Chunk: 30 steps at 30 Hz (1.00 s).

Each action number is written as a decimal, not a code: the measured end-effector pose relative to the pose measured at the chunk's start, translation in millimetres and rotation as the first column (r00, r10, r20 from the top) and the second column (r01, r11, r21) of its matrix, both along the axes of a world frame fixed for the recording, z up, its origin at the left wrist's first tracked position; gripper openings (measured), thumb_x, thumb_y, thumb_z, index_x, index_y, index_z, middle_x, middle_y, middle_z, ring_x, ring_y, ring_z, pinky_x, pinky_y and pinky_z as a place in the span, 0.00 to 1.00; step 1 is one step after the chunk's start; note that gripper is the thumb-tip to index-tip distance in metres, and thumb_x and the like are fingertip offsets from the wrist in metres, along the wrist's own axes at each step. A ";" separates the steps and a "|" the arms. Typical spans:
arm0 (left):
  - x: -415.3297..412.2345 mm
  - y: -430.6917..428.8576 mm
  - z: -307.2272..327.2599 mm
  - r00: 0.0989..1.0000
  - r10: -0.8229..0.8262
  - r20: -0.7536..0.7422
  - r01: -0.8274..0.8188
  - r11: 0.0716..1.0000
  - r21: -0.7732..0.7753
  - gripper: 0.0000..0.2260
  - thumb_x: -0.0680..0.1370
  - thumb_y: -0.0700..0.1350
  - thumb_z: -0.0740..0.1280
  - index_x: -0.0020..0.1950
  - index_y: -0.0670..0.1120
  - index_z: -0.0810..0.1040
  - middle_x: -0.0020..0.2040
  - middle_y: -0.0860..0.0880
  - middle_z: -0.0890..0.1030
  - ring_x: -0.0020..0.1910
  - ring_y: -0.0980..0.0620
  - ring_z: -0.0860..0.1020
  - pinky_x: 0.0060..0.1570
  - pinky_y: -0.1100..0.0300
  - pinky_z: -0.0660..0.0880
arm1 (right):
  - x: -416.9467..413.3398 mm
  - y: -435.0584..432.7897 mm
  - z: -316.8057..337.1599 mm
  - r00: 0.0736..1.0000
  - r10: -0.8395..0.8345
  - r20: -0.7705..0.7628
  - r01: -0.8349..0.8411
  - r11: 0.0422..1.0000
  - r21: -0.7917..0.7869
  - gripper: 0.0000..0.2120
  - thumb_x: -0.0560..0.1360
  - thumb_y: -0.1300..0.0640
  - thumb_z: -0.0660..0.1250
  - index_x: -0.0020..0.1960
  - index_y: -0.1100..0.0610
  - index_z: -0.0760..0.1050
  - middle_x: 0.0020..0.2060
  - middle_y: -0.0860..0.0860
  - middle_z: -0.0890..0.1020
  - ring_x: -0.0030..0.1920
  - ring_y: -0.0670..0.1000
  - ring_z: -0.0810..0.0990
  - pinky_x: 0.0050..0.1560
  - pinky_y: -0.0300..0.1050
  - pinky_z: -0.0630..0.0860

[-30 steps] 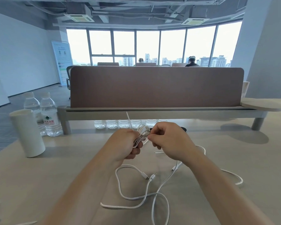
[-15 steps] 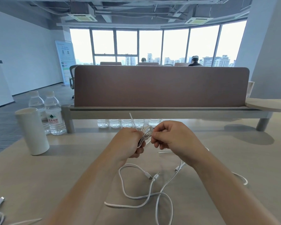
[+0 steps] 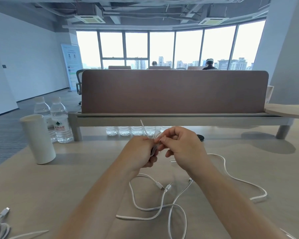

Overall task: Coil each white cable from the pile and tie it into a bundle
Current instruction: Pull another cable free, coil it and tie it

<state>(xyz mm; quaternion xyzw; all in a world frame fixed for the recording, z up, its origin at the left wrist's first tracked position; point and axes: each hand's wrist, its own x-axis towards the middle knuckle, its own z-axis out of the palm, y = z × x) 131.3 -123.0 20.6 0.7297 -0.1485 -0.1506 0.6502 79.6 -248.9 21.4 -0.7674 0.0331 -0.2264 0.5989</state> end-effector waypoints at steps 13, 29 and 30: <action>-1.5 -3.3 -0.8 0.999 -0.004 -0.036 0.003 0.999 -0.042 0.11 0.80 0.33 0.58 0.38 0.42 0.71 0.31 0.45 0.73 0.24 0.51 0.68 0.23 0.67 0.60 | 3.8 4.2 -7.6 0.996 0.089 -0.011 -0.079 0.930 0.359 0.07 0.79 0.71 0.63 0.51 0.63 0.77 0.33 0.54 0.81 0.32 0.49 0.75 0.34 0.41 0.73; 2.8 -2.6 -3.3 0.997 0.007 -0.075 -0.011 0.998 -0.062 0.12 0.81 0.36 0.61 0.37 0.42 0.73 0.31 0.44 0.72 0.23 0.51 0.68 0.22 0.66 0.61 | 0.8 6.3 -6.2 0.997 0.053 0.057 -0.065 0.966 0.249 0.08 0.79 0.67 0.67 0.43 0.61 0.83 0.36 0.54 0.85 0.34 0.49 0.82 0.41 0.41 0.82; 2.7 -2.2 -3.0 0.997 0.005 -0.083 -0.011 0.997 -0.072 0.12 0.80 0.36 0.61 0.37 0.42 0.73 0.31 0.44 0.72 0.24 0.51 0.68 0.22 0.66 0.60 | -0.1 6.4 -5.3 0.997 0.063 0.048 -0.074 0.961 0.265 0.08 0.79 0.66 0.67 0.44 0.60 0.83 0.35 0.54 0.85 0.34 0.48 0.81 0.39 0.39 0.81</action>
